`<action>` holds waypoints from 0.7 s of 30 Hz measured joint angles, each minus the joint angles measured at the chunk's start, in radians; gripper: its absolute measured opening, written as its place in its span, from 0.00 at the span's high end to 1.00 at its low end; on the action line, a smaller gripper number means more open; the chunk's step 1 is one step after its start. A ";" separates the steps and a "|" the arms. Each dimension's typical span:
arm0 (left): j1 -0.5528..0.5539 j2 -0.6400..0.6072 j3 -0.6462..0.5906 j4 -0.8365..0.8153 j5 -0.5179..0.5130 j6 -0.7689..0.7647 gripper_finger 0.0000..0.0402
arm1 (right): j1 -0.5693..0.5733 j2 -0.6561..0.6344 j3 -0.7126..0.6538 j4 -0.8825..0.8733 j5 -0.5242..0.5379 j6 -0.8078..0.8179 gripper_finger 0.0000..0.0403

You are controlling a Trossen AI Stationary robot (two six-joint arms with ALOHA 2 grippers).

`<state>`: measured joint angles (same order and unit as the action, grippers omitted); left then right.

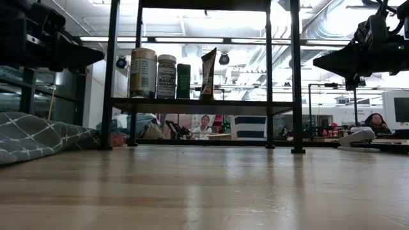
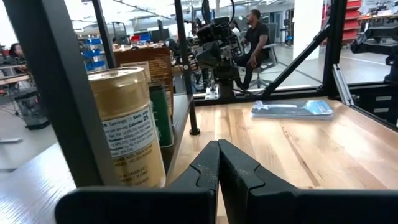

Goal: Shelf spices
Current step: Return to Home Position

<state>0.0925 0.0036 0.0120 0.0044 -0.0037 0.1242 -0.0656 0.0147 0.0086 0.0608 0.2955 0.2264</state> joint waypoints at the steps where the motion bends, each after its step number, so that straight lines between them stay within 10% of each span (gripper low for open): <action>1: 0.000 0.000 0.000 0.000 -0.005 0.000 0.99 | 0.000 0.000 0.000 0.000 0.000 0.000 1.00; 21: 0.000 0.005 0.000 0.000 -0.008 0.000 0.99 | 0.001 -0.015 0.000 0.000 -0.003 -0.007 1.00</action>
<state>0.0921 0.0090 0.0120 0.0044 -0.0120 0.1246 -0.0645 0.0001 0.0086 0.0613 0.2927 0.2192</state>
